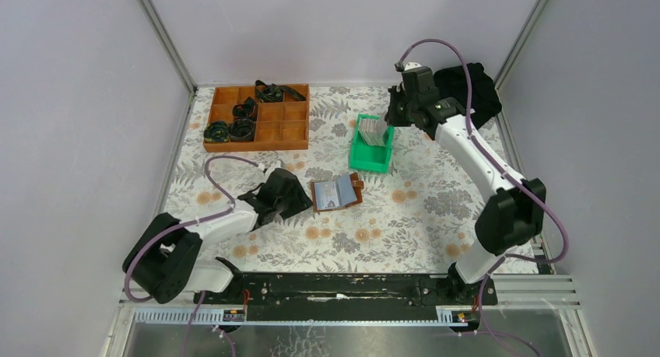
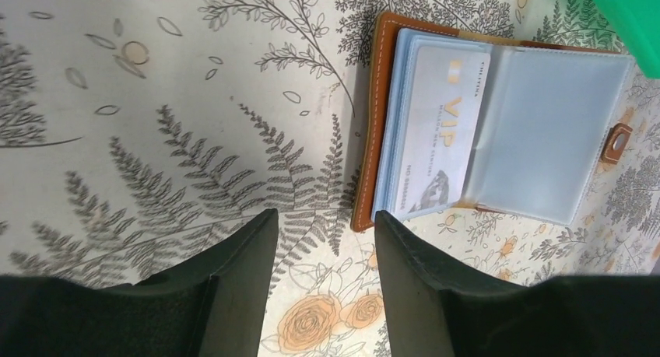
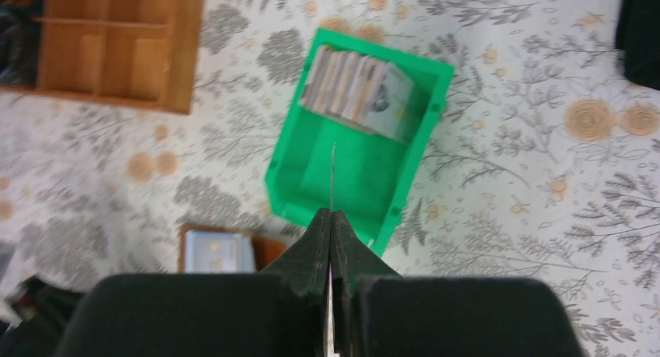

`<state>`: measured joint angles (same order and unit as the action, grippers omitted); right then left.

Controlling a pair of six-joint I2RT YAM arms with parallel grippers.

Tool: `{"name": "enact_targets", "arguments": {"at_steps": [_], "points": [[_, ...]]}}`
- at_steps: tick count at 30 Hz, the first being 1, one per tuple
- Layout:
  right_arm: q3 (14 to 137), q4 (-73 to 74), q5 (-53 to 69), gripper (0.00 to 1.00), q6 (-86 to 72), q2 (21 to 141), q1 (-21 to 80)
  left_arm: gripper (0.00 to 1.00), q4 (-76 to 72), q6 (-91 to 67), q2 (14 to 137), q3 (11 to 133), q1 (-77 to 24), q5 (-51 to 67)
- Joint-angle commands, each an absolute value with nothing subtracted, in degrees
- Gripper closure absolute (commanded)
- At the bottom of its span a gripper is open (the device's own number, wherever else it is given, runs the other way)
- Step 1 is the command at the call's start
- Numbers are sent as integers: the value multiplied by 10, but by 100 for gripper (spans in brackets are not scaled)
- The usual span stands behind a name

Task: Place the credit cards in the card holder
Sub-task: Pick up the credit card from the storage box.

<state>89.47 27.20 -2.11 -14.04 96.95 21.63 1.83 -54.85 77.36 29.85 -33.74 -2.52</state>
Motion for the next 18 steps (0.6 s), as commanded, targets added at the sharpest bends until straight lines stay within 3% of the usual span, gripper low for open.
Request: {"name": "enact_targets", "arguments": {"at_steps": [1,9,18], "points": [[872,288,77,100,-148,890,229,43,80,-526,721,307,-342,-63],[786,327,239,100,-154,791,252,41,76,-445,636,336,-342,-21],[678,319,352,100,-169,724,315,32,40,-358,590,366,-341,126]]}}
